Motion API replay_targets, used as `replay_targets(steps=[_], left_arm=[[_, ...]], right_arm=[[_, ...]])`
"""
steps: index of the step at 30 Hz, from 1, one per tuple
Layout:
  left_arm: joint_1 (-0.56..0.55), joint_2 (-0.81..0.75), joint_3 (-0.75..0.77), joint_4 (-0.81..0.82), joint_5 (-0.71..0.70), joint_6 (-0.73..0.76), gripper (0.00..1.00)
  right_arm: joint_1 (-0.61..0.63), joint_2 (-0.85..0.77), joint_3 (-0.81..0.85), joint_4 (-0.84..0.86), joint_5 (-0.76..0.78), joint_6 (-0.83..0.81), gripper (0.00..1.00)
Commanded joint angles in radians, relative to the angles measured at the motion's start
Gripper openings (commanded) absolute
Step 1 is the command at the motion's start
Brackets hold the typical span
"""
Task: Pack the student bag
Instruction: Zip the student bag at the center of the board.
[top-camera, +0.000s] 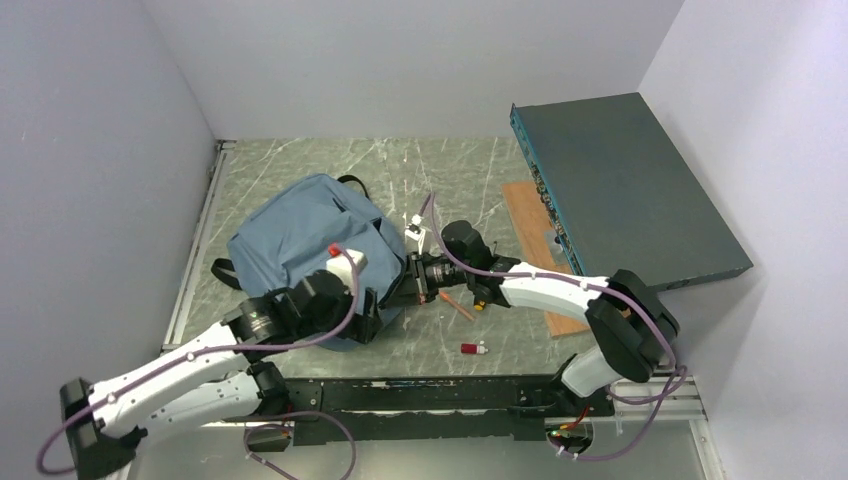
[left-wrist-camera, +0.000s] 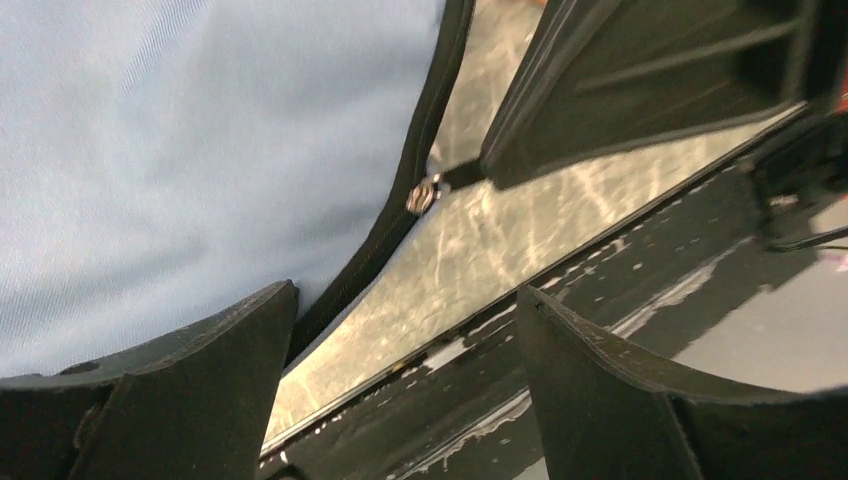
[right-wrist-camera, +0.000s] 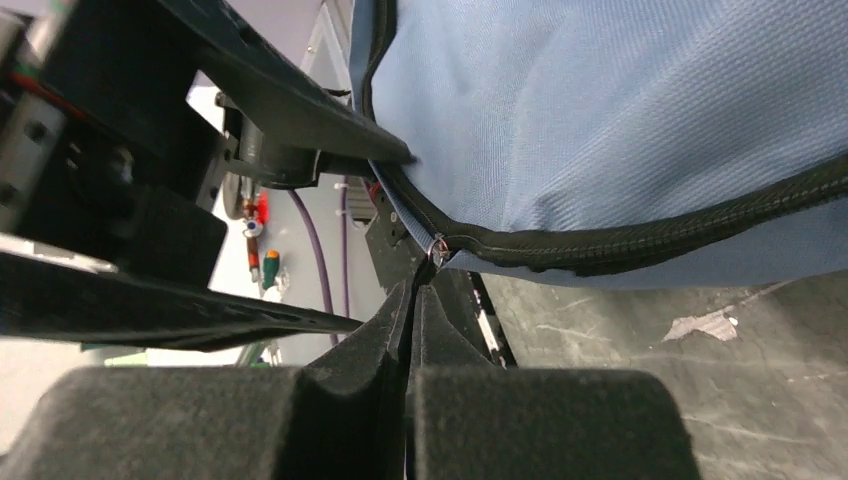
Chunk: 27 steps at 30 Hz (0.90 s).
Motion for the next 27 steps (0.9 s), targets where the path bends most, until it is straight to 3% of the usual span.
replay_targets(steps=[1, 4, 7, 11, 15, 19, 23, 27], left_arm=[[-0.2, 0.08, 0.064, -0.105, -0.367, -0.124, 0.86], [-0.275, 0.166, 0.081, -0.14, -0.448, -0.17, 0.83], [-0.292, 0.256, 0.118, -0.207, -0.53, -0.221, 0.68], [-0.293, 0.303, 0.137, -0.244, -0.554, -0.244, 0.35], [-0.294, 0.294, 0.112, -0.267, -0.531, -0.274, 0.0], [-0.296, 0.27, 0.079, -0.272, -0.5, -0.289, 0.0], [-0.309, 0.233, 0.064, -0.314, -0.497, -0.312, 0.0], [-0.313, 0.167, 0.041, -0.342, -0.496, -0.341, 0.0]], right_arm=[[0.0, -0.072, 0.006, -0.051, 0.057, -0.051, 0.0], [0.002, -0.079, 0.017, -0.047, 0.052, -0.05, 0.0], [0.011, -0.081, 0.035, -0.072, 0.057, -0.058, 0.0], [0.012, -0.125, 0.039, -0.13, 0.141, -0.079, 0.0], [0.004, -0.224, 0.098, -0.278, 0.396, -0.189, 0.0], [-0.054, -0.23, 0.2, -0.398, 0.616, -0.3, 0.0], [-0.172, -0.205, 0.254, -0.375, 0.67, -0.356, 0.0], [-0.193, -0.16, 0.301, -0.354, 0.755, -0.447, 0.0]])
